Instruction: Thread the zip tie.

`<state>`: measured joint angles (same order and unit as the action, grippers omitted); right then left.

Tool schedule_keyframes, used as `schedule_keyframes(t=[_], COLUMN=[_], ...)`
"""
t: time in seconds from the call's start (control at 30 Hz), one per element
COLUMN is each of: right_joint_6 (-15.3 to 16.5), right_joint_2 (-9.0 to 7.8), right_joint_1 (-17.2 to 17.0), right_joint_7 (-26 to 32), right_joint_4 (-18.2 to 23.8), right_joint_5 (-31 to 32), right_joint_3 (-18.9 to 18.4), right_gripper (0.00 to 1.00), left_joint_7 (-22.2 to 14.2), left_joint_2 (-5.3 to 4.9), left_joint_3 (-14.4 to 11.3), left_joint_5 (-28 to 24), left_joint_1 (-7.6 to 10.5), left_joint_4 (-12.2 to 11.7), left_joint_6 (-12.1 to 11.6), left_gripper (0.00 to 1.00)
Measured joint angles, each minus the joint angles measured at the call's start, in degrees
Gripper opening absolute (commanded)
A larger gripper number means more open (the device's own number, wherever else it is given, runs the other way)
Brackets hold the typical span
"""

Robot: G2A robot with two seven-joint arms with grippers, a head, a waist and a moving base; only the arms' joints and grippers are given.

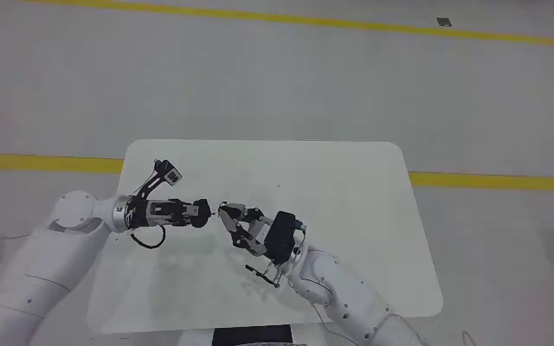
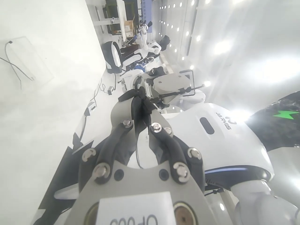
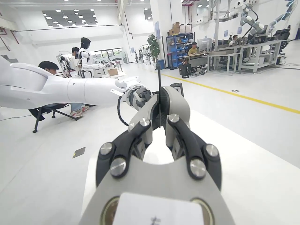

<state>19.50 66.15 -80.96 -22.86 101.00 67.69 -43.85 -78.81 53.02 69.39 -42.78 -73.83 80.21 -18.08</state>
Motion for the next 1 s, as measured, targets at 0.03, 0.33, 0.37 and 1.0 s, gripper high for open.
schedule_keyframes(t=[0.03, 0.33, 0.37, 1.0], right_joint_6=[0.0, 0.0, 0.0, 0.0], right_joint_2=[0.00, -0.10, -0.10, -0.04], right_joint_1=[0.0, 0.2, 0.2, -0.8], right_joint_7=[-0.4, -2.5, -2.5, -3.7], right_joint_4=[-0.2, -1.2, -1.2, 0.0], right_joint_5=[0.2, 0.6, 0.6, 1.6], right_joint_3=[0.1, 1.0, 1.0, -1.0], right_gripper=[0.00, 0.00, 0.00, 0.00], left_joint_7=[-0.2, -0.8, -0.8, -0.4], left_joint_2=[0.00, -0.20, -0.20, -0.33], left_joint_3=[0.0, -1.1, -1.1, -1.0], left_joint_5=[-0.5, -2.8, -2.8, -3.2], left_joint_1=[-0.09, -0.33, -0.33, -1.24], left_joint_4=[-0.2, 0.9, 0.9, 2.2], left_joint_6=[-0.1, 0.1, 0.1, 1.4], left_gripper=[0.00, 0.00, 0.00, 0.00])
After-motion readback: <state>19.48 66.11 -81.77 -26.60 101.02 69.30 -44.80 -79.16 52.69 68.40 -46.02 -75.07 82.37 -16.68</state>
